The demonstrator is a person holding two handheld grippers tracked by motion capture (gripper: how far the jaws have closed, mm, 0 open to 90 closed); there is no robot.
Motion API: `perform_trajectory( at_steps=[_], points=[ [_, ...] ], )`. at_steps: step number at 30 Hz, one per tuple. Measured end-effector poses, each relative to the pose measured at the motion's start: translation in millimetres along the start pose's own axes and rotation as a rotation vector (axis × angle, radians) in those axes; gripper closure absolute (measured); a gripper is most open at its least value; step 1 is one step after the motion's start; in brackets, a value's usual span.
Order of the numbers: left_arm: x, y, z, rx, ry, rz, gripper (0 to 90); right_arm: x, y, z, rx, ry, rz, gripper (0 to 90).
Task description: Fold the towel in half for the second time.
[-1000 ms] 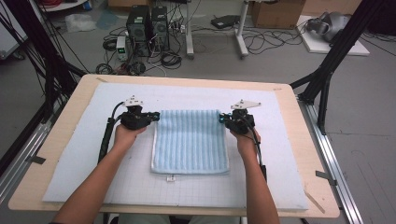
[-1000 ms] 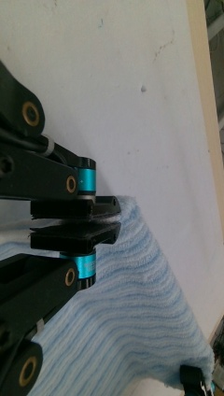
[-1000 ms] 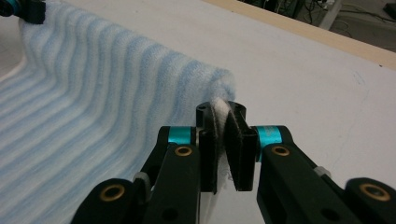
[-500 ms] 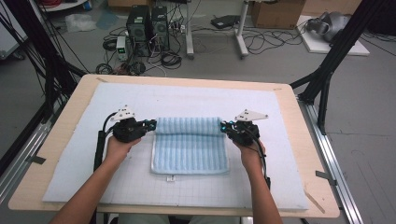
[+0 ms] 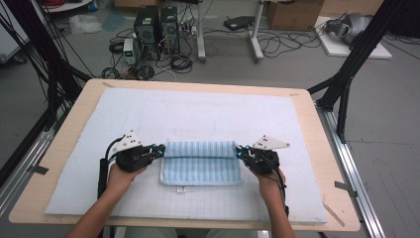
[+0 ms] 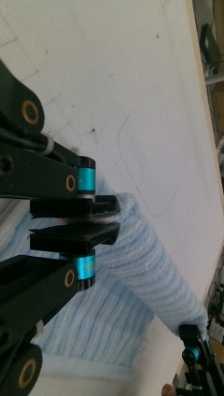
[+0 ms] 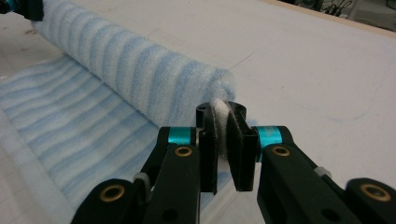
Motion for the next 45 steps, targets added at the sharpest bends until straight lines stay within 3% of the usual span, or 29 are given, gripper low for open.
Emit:
perform_trajectory(
  at_steps=[13, 19, 22, 24, 27, 29, 35, 40, 42, 44, 45],
  points=[
    [-29.1, -13.6, -14.8, 0.04, -0.047, 0.022, 84.6, 18.2, -25.8, -21.8, 0.009, 0.011, -0.004, 83.8],
    [-30.5, -19.5, -16.4, 0.046, -0.064, -0.006, 82.5, 20.8, -33.1, -23.1, 0.036, 0.018, -0.017, 81.7],
    [-25.1, -15.5, -20.5, 0.016, -0.057, -0.067, 63.9, 18.1, -34.7, -26.4, 0.037, 0.017, 0.008, 71.0],
    [-19.5, -9.1, -24.7, -0.02, -0.036, -0.079, 61.2, 12.9, -32.6, -31.1, 0.012, 0.011, 0.055, 61.1],
    [-10.5, -1.3, -31.4, -0.079, -0.009, -0.107, 59.4, 8.7, -25.1, -40.9, -0.053, 0.009, 0.099, 59.2],
    [-6.0, -0.9, -33.2, -0.082, 0.0, -0.114, 59.5, 8.7, -20.0, -45.3, -0.083, 0.006, 0.109, 59.2],
    [-4.7, -4.4, -26.8, -0.057, 0.0, -0.117, 60.4, 21.2, -17.8, -32.5, -0.063, 0.042, 0.065, 60.5],
    [-13.6, -11.7, -11.5, 0.012, -0.025, -0.087, 60.8, 35.8, -28.9, -10.9, 0.048, 0.084, -0.019, 61.7],
    [-14.8, -15.7, -4.7, 0.061, -0.016, -0.076, 60.8, 38.5, -35.7, -2.6, 0.105, 0.073, -0.052, 61.7],
    [-15.6, -18.3, 0.7, 0.092, -0.005, -0.067, 60.8, 39.6, -44.0, 5.3, 0.169, 0.041, -0.115, 61.7],
    [-15.7, -19.6, 2.6, 0.109, 0.002, -0.057, 61.0, 40.2, -44.7, 5.7, 0.158, 0.046, -0.116, 61.7]
  ],
)
Point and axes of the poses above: each handheld gripper's, and its own axes: z roughly forward along the jaws, y roughly out of its top, x roughly to its left, the point moved 5 cm from there along z, roughly forward along the jaws, and after that the axes turned 9 degrees about z, right-handed, at the moved point
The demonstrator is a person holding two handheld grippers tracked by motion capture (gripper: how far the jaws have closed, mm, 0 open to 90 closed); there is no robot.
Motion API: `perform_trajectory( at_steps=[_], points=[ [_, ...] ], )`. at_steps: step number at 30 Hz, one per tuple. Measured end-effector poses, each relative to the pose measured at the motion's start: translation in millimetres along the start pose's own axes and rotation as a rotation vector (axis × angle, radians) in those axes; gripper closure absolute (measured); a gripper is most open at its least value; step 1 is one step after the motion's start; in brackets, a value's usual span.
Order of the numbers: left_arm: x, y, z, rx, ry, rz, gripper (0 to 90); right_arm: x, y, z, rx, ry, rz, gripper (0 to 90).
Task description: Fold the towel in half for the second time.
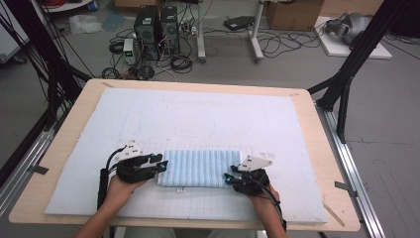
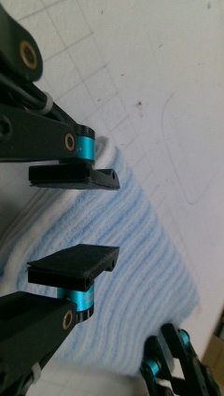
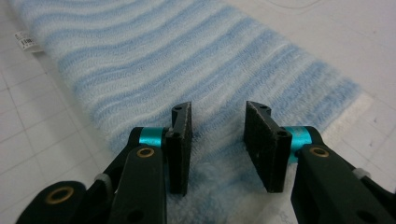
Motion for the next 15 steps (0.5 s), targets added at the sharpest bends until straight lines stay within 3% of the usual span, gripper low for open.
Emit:
perform_trajectory(
  at_steps=[4, 7, 11, 15],
  points=[
    [3.7, -1.4, 5.4, 0.032, 0.029, 0.015, 61.1, -3.1, 4.8, -6.8, -0.029, 0.022, 0.033, 59.2],
    [10.4, -1.2, 8.7, 0.042, 0.044, 0.001, 61.2, -6.3, 12.0, -10.6, -0.077, 0.033, 0.056, 58.6],
    [17.1, -2.2, 13.7, 0.06, 0.049, -0.013, 60.7, -12.3, 17.7, -8.5, -0.093, 0.018, 0.067, 56.7],
    [18.9, -2.0, 21.2, 0.103, 0.059, 0.015, 64.7, -16.9, 16.5, 1.9, -0.043, 0.007, 0.047, 59.6]
  ],
)
Point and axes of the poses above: each handheld gripper's, and its own axes: z roughly forward along the jaws, y roughly out of its top, x roughly to its left, the point moved 5 cm from there along z, roughly forward along the jaws, and after that the axes turned 9 degrees about z, right-handed, at the moved point
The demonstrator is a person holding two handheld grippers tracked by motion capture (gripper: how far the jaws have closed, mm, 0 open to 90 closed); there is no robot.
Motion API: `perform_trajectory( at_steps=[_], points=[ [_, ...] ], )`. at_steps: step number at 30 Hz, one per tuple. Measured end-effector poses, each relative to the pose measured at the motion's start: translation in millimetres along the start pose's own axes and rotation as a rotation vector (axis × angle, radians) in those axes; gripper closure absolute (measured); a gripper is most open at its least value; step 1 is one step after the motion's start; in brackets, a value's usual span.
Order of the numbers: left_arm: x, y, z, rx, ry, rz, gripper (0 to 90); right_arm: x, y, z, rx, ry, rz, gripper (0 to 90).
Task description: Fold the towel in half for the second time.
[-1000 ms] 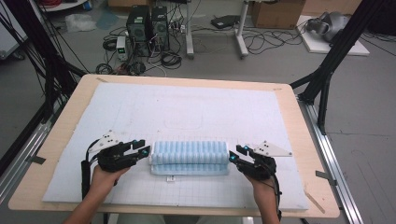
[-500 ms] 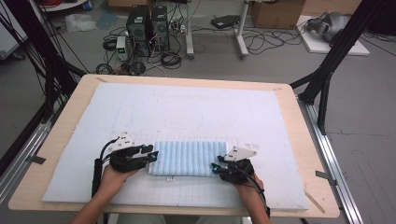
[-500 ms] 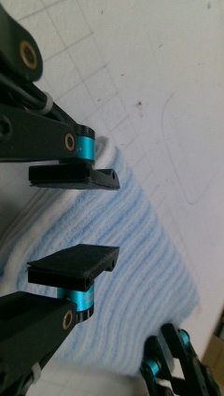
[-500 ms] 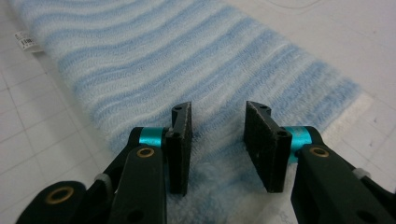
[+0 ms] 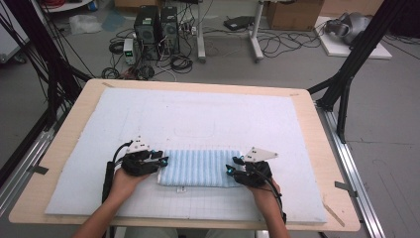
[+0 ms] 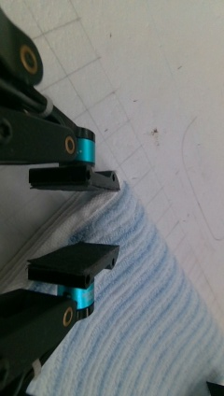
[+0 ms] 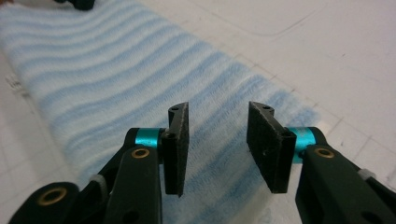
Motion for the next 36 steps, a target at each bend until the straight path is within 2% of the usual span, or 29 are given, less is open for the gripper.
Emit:
perform_trajectory(
  at_steps=[2, 4, 7, 12, 14, 16, 18, 21, 24, 26, 27, 28, 32, 36],
  points=[
    [2.5, 1.8, 3.1, 0.01, 0.035, 0.018, 67.0, -1.0, -1.1, 7.1, 0.029, -0.009, -0.016, 59.1],
    [5.2, 3.4, 6.6, 0.025, 0.041, 0.03, 67.0, -2.9, 0.6, 11.7, 0.032, -0.022, -0.017, 57.6],
    [8.7, 4.3, 9.6, 0.031, 0.044, 0.011, 66.5, -8.3, 3.0, 16.9, 0.031, -0.052, -0.015, 53.0],
    [12.3, 4.1, 9.3, 0.022, 0.036, -0.023, 63.4, -13.3, 3.9, 19.5, 0.017, -0.032, 0.006, 52.8],
    [13.8, 4.7, 6.4, -0.001, 0.031, -0.026, 61.5, -14.4, 4.9, 16.8, 0.008, -0.025, 0.021, 51.1],
    [18.3, 5.5, 1.5, -0.033, 0.028, -0.051, 57.2, -14.7, 6.6, 10.7, -0.013, -0.021, 0.021, 48.1],
    [23.7, 6.9, -4.7, -0.085, 0.024, -0.07, 51.7, -16.1, 7.1, 3.3, -0.036, -0.022, 0.029, 43.0],
    [28.8, 9.9, -15.2, -0.163, 0.01, -0.079, 46.1, -23.1, 4.7, -7.1, -0.064, -0.046, 0.048, 34.9],
    [31.6, 13.6, -24.4, -0.237, 0.003, -0.091, 34.1, -30.3, 2.6, -18.6, -0.086, -0.069, 0.06, 28.0],
    [33.4, 16.3, -29.3, -0.278, 0.009, -0.107, 25.5, -36.1, 3.2, -27.5, -0.121, -0.105, 0.064, 18.0],
    [34.3, 17.5, -31.6, -0.295, 0.016, -0.108, 21.9, -38.9, 3.5, -32.1, -0.145, -0.126, 0.082, 12.2],
    [35.1, 18.5, -33.6, -0.311, 0.016, -0.104, 18.8, -41.3, 3.4, -36.8, -0.164, -0.141, 0.101, 10.9],
    [37.8, 18.9, -39.4, -0.333, 0.014, -0.091, 18.1, -46.9, 2.9, -56.0, -0.228, -0.149, 0.107, 10.8],
    [36.5, 17.4, -45.1, -0.337, 0.02, -0.073, 18.2, -49.9, 1.6, -69.6, -0.263, -0.17, 0.109, 10.8]
  ],
)
Point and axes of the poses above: each handheld gripper's, and its own axes: z roughly forward along the jaws, y roughly out of its top, x roughly to its left, the point moved 5 cm from there along z, roughly forward along the jaws, and after that the axes turned 9 degrees about z, right-handed, at the moved point
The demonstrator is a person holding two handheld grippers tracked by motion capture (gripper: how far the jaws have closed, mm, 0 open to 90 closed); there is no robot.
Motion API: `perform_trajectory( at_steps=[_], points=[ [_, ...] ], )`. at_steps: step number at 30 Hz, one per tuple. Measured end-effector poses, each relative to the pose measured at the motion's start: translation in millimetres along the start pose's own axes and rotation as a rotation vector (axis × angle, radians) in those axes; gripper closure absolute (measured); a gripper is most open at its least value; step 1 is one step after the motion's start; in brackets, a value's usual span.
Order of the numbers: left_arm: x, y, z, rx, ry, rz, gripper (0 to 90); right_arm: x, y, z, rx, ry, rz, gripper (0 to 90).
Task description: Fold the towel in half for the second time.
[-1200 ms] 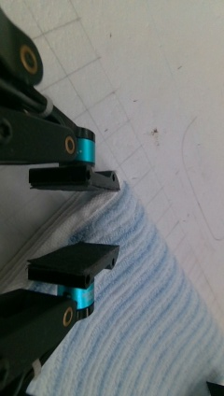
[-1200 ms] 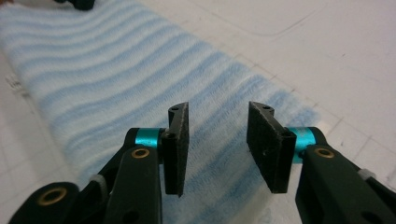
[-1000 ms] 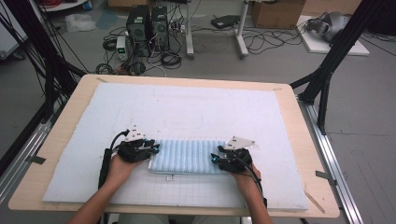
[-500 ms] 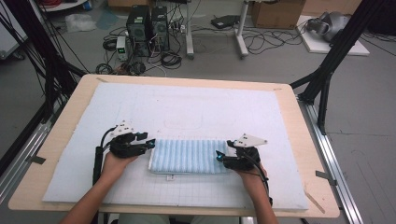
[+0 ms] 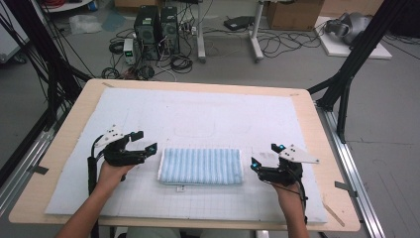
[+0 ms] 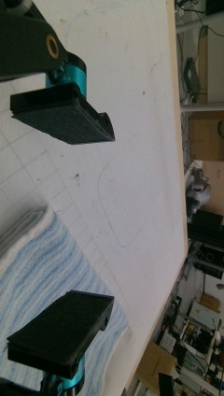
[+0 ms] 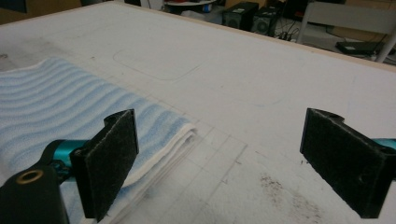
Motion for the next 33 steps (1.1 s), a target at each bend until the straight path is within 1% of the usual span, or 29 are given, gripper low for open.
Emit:
perform_trajectory(
  at_steps=[2, 4, 6, 7, 8, 9, 13, 15, 16, 20, 23, 28, 33],
  points=[
    [-1.8, 0.1, -4.1, -0.005, -0.004, 0.006, 18.5, -1.1, -0.9, -4.0, 0.012, -0.016, -0.016, 10.8],
    [-3.0, 0.0, -8.6, -0.013, -0.011, 0.018, 18.6, -2.1, -0.8, -7.1, 0.011, -0.027, -0.027, 10.8],
    [-4.2, -1.4, -12.9, -0.015, -0.008, 0.02, 19.0, -2.1, -0.2, -10.4, 0.009, -0.036, -0.02, 10.8],
    [-4.5, -2.2, -14.8, -0.019, -0.007, 0.021, 19.0, -2.5, 1.0, -12.1, -0.002, -0.038, -0.018, 10.8],
    [-4.2, -2.8, -16.8, -0.019, -0.001, 0.027, 19.0, -1.7, 1.3, -13.8, 0.0, -0.038, -0.009, 10.8],
    [-3.4, -3.3, -18.7, -0.019, 0.001, 0.028, 19.0, -2.1, 2.0, -14.6, -0.004, -0.04, -0.019, 10.8],
    [-0.7, -2.1, -23.6, -0.03, 0.021, 0.027, 19.3, -1.1, 2.7, -15.9, -0.001, -0.046, -0.02, 10.8],
    [-0.6, -1.6, -24.0, -0.035, 0.024, 0.031, 19.8, -0.2, 3.1, -16.0, -0.002, -0.048, -0.02, 10.8],
    [-1.1, -1.9, -23.7, -0.036, 0.021, 0.026, 19.9, 0.2, 3.2, -15.9, -0.001, -0.05, -0.019, 10.8],
    [-1.0, -3.5, -22.0, -0.026, 0.019, 0.033, 20.4, -0.9, 2.5, -15.0, 0.0, -0.056, -0.023, 10.8],
    [-0.8, -3.9, -21.6, -0.027, 0.016, 0.03, 20.9, -2.4, 2.3, -14.8, 0.0, -0.057, -0.021, 10.8],
    [0.7, -4.8, -22.2, -0.026, 0.024, 0.025, 21.3, -3.5, 2.3, -15.4, -0.003, -0.061, -0.02, 10.8],
    [0.1, -4.5, -22.1, -0.027, 0.022, 0.032, 21.6, -3.5, 2.7, -16.1, -0.002, -0.062, -0.019, 10.8]
  ],
)
Point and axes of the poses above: each handheld gripper's, and its own axes: z roughly forward along the jaws, y roughly out of its top, x roughly to its left, the point moved 5 cm from there along z, roughly forward along the jaws, and after that the axes turned 9 degrees about z, right-handed, at the moved point
